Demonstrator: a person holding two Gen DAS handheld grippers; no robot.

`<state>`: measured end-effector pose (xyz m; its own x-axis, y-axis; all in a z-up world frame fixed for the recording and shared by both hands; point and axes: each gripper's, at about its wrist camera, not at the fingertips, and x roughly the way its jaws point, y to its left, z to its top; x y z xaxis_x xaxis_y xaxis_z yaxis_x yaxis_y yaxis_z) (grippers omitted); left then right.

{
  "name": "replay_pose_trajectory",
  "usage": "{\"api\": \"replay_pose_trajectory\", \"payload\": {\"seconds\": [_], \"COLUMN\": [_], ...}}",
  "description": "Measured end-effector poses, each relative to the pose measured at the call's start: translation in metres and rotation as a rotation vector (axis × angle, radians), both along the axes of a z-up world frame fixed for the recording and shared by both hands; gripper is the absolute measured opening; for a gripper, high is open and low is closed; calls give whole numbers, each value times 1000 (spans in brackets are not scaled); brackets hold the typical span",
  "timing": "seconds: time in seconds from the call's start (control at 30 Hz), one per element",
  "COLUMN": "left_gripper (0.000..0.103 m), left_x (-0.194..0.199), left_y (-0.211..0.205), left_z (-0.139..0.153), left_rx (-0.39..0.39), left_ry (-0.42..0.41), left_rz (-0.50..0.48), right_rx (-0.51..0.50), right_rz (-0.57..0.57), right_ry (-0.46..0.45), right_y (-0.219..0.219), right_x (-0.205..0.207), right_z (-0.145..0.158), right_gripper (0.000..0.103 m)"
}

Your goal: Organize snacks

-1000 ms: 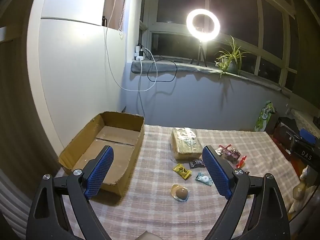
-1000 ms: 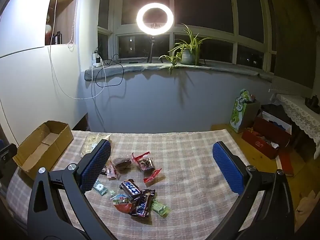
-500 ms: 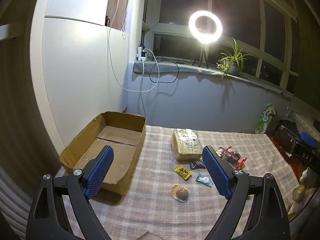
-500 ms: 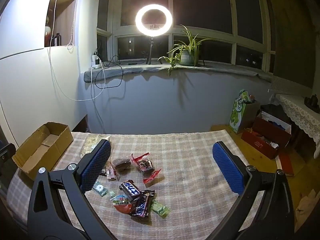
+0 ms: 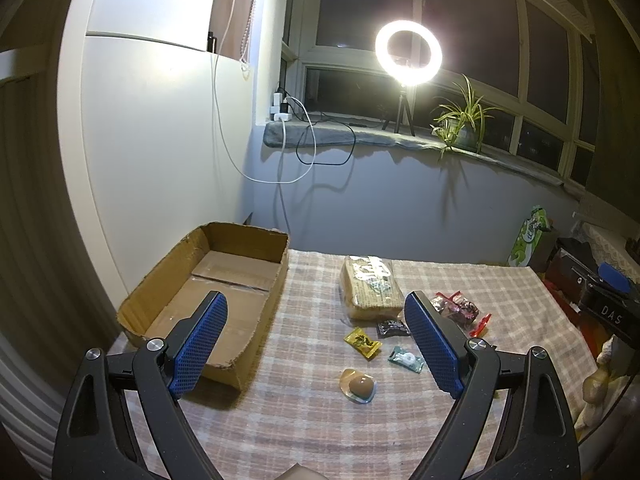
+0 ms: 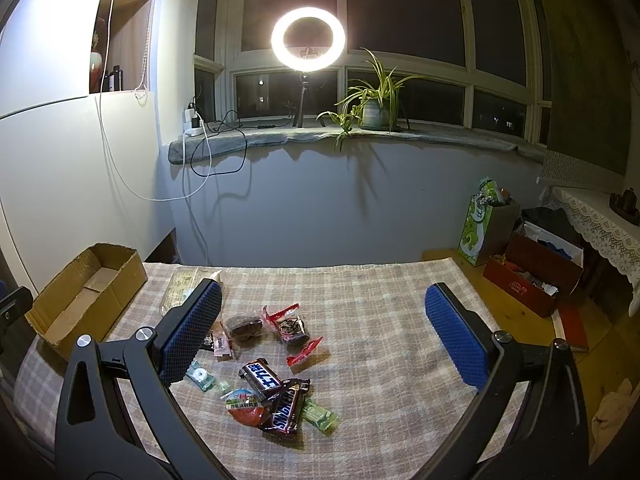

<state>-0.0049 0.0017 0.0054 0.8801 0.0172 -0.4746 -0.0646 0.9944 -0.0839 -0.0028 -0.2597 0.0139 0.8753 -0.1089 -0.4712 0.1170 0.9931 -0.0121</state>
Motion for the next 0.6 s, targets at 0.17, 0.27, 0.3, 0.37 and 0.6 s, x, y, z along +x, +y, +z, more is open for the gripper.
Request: {"api": "replay_pose_trajectory", "payload": {"seconds": [0.17, 0.27, 0.3, 0.37, 0.6], "left_gripper": [91, 91, 91, 91, 91], "left_x": [0, 0, 0, 0, 0], "left_y": [0, 0, 0, 0, 0], "left_z": [0, 0, 0, 0, 0], "left_rx": [0, 0, 1, 0, 0], "left_ry": [0, 0, 1, 1, 0], "left_rz": [0, 1, 0, 1, 0], "right_rx": [0, 1, 0, 0, -1], "right_rz": [0, 0, 1, 0, -1], "right_ry": [0, 0, 0, 0, -1], "right_y": [0, 1, 1, 1, 2], "right_x": [0, 0, -1, -1, -1], "right_z": [0, 0, 1, 1, 1], "right_gripper": [103, 103, 103, 103, 103]}}
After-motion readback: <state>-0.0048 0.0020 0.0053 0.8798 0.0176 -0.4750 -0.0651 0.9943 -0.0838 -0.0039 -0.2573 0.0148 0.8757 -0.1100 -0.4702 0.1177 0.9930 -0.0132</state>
